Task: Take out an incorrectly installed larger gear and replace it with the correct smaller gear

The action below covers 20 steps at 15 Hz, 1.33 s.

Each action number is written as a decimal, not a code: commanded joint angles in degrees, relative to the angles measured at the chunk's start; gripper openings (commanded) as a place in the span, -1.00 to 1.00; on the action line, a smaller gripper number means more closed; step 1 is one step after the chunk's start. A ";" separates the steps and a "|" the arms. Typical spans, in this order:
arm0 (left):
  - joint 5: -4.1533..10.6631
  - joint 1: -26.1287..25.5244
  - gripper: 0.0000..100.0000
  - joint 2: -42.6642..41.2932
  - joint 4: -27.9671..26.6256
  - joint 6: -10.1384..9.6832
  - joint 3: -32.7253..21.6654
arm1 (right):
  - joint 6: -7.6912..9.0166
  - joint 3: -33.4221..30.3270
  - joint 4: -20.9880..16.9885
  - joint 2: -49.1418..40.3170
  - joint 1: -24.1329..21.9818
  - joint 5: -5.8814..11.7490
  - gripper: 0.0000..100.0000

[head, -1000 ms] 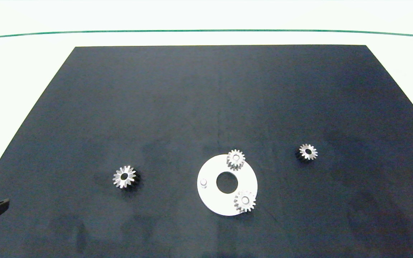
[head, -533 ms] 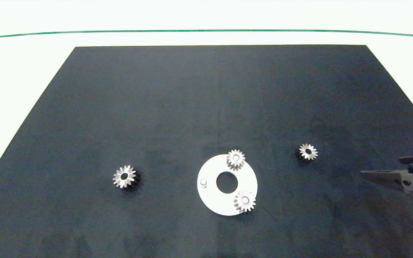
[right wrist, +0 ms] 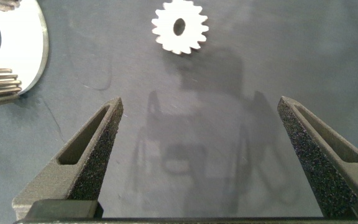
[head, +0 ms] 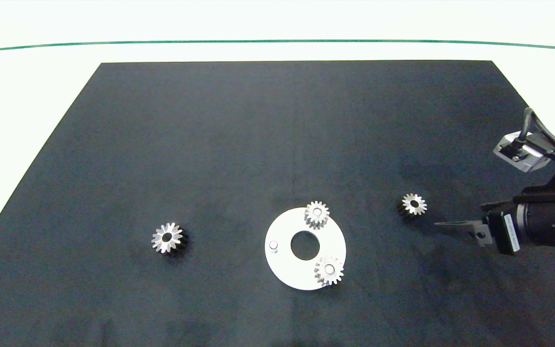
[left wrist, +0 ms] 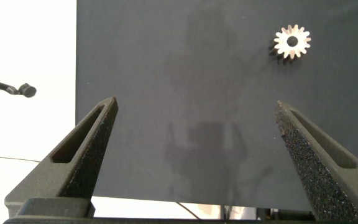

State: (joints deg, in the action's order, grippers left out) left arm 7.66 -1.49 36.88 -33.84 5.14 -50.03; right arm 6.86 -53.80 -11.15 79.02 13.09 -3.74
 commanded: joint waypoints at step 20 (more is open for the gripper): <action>0.08 0.52 1.00 0.21 -0.08 -2.24 0.55 | -0.01 0.45 17.83 14.23 3.78 5.24 0.88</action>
State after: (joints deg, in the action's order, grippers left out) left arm 7.66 -0.96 36.85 -33.77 2.91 -49.49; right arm 6.78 -53.42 6.61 93.29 16.37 1.38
